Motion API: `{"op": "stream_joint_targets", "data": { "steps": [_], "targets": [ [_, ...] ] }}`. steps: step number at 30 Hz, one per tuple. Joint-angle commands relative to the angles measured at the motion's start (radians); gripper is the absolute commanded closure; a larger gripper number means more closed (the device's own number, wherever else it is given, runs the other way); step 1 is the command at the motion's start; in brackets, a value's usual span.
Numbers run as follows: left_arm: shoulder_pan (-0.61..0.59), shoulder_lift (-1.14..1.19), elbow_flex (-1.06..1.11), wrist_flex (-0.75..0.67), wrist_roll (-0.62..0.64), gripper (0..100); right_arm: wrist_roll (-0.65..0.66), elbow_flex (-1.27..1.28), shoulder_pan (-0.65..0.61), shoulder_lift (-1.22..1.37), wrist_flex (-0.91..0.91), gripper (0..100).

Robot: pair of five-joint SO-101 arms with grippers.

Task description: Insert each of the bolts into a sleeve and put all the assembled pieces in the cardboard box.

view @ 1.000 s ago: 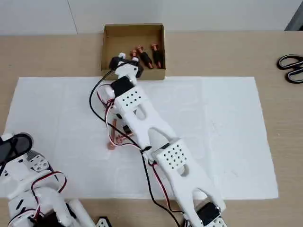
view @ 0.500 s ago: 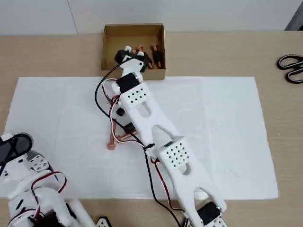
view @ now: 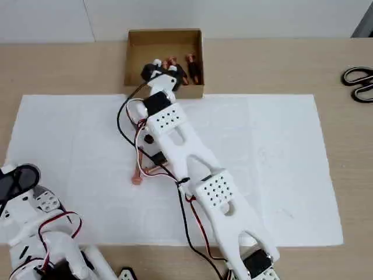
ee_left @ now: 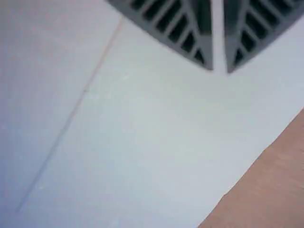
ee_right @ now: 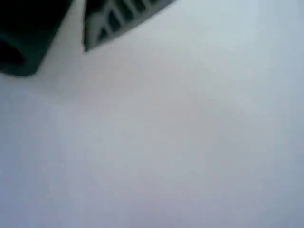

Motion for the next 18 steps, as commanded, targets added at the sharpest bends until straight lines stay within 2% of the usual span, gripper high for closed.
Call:
{"op": "stream_joint_targets", "data": {
  "steps": [1, 6, 11, 15, 18],
  "targets": [
    [0.002, -0.006, -0.036, -0.002, 0.0, 99, -0.005, -0.005, 0.004, 0.021, -0.005, 84.2],
    [0.002, -0.006, -0.036, -0.005, -0.002, 99, -0.002, -0.006, 0.005, 0.03, -0.005, 99.8],
    [0.003, -0.006, -0.044, -0.005, -0.002, 99, 0.006, -0.008, 0.01, -0.018, -0.004, 99.5],
    [0.008, 0.0, -0.079, -0.005, -0.002, 99, 0.11, -0.003, 0.012, -0.113, -0.004, 99.6],
    [0.072, 0.0, -0.094, -0.005, -0.002, 99, 0.143, -0.003, 0.012, -0.202, -0.004, 99.5]
  ]
}}
